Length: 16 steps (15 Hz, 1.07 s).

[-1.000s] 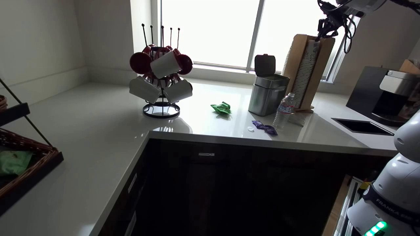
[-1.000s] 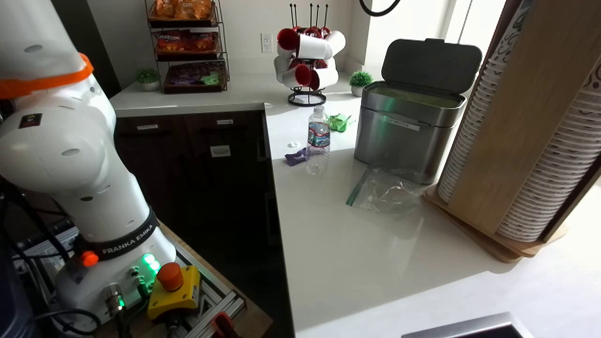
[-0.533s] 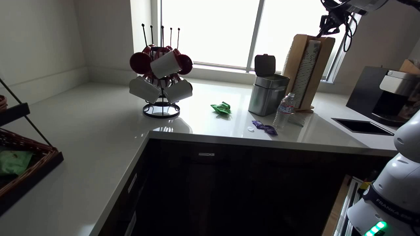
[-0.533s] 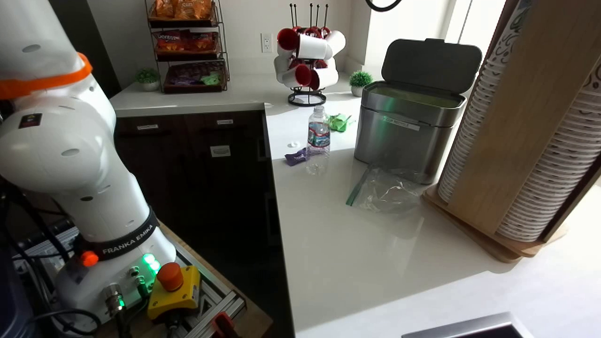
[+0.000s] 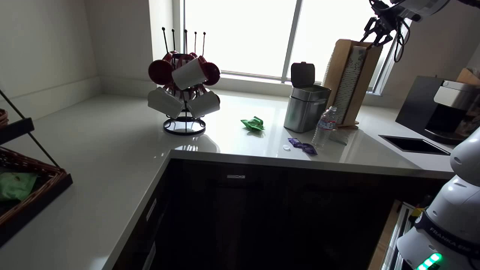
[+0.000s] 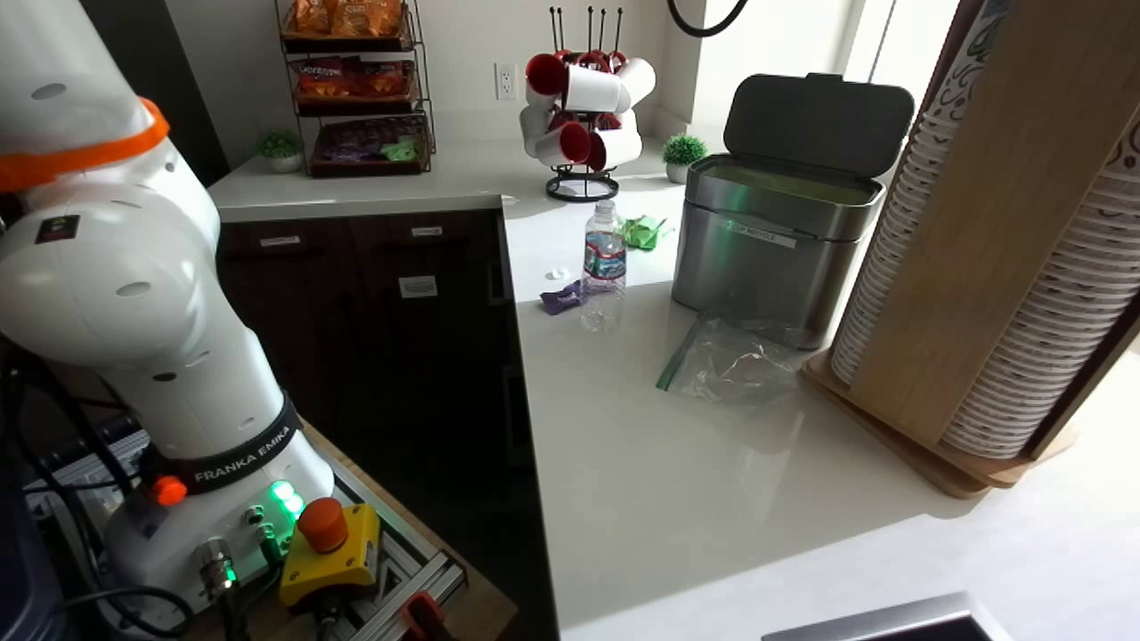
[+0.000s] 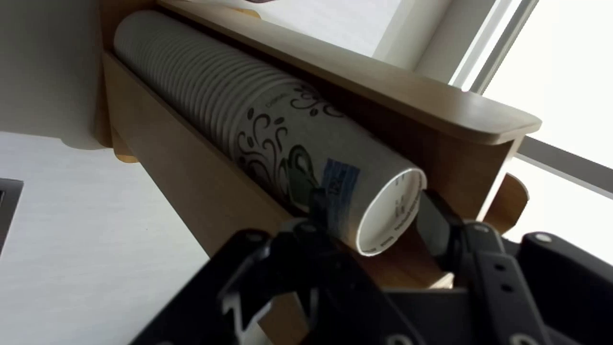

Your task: Pick up one cup from the stacked cups on the cup order and put it on the table

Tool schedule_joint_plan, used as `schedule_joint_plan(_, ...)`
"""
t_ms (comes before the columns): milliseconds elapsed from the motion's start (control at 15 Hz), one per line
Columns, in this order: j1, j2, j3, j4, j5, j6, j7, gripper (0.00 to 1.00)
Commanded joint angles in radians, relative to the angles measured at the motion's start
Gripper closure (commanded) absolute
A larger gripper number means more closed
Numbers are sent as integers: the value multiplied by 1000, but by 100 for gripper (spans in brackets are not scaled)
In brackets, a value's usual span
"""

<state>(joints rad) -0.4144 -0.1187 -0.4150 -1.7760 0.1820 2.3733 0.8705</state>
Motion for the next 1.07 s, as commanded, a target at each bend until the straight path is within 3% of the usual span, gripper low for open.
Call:
schedule_joint_plan(0, -9, -54, -5, -68, 23, 15, -14, 45)
schedule_joint_plan(67, -14, -58, -8, -72, 21, 14, -13, 61)
schedule_joint_plan(133, -18, -61, -12, -75, 19, 16, -12, 62)
schedule_joint_plan(467, -35, -62, -23, -80, 15, 21, -11, 99)
schedule_joint_plan(800, -48, -58, -34, -81, 12, 20, -14, 100)
schedule_joint_plan(867, -48, -59, -35, -82, 14, 21, -18, 74)
schedule_joint_plan(1000, -48, -62, -36, -75, 20, 21, -22, 68)
